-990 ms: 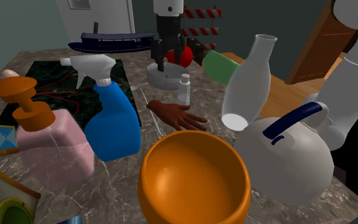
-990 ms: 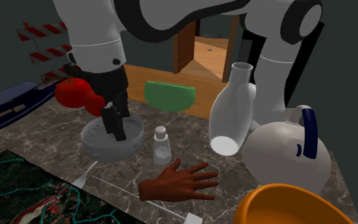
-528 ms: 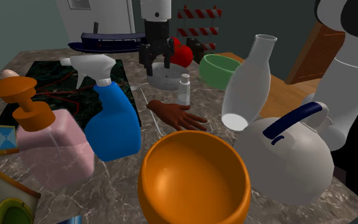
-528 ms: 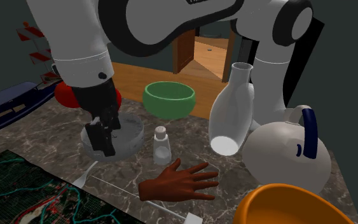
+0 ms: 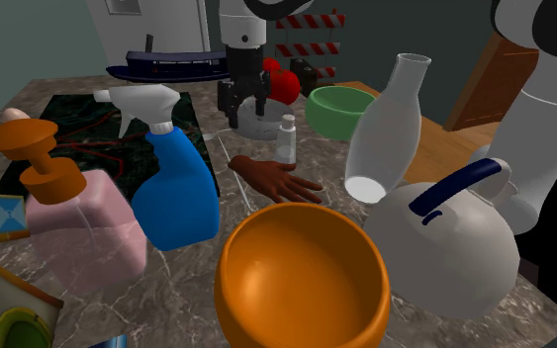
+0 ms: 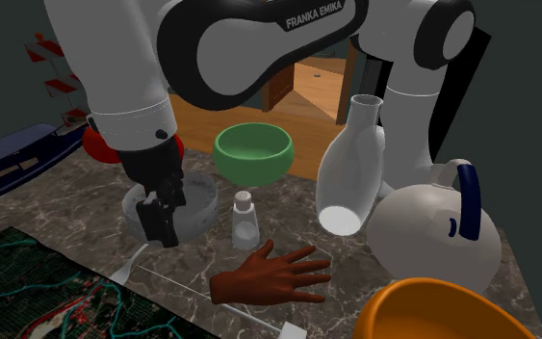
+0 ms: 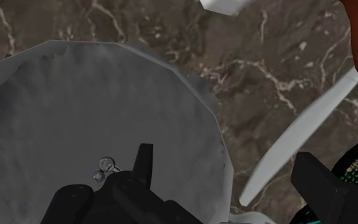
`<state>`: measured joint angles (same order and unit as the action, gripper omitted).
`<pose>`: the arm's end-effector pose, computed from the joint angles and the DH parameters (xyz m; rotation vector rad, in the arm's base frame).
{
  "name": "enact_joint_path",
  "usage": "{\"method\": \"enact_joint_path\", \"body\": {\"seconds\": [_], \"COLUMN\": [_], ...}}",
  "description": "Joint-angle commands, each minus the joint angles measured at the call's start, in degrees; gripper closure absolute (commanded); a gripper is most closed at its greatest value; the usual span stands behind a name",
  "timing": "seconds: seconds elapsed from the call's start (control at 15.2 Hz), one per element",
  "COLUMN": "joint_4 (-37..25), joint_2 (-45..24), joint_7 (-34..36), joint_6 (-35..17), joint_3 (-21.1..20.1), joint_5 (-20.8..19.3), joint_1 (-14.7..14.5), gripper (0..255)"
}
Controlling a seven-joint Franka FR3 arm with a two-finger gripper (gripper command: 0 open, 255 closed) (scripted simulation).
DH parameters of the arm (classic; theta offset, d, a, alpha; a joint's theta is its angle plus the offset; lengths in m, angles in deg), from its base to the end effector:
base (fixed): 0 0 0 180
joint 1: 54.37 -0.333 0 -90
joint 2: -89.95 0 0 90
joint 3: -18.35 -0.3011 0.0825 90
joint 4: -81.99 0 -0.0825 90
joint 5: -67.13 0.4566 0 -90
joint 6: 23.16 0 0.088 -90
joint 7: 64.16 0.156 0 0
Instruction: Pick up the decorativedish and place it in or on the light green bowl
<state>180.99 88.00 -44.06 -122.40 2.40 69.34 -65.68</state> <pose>0.5669 0.2966 0.4678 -3.1035 -0.1836 0.0702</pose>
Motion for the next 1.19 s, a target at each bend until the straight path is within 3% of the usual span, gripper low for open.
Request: {"method": "enact_joint_path", "body": {"seconds": [0.0, 0.13, 0.2, 0.79, 1.12], "joint_4": [0.03, 0.02, 0.02, 0.03, -4.16], "joint_2": [0.01, 0.01, 0.01, 0.01, -0.28], "joint_7": [0.0, 0.0, 0.0, 0.0, 0.21], "joint_6": [-0.03, -0.02, -0.02, -0.03, 3.89], "joint_3": [0.0, 0.0, 0.0, 0.0, -0.02], "joint_5": [0.0, 0.0, 0.0, 0.0, -0.1], "joint_1": [0.0, 0.0, 0.0, 0.0, -0.03], "gripper": [0, 0, 255, 255, 255]}}
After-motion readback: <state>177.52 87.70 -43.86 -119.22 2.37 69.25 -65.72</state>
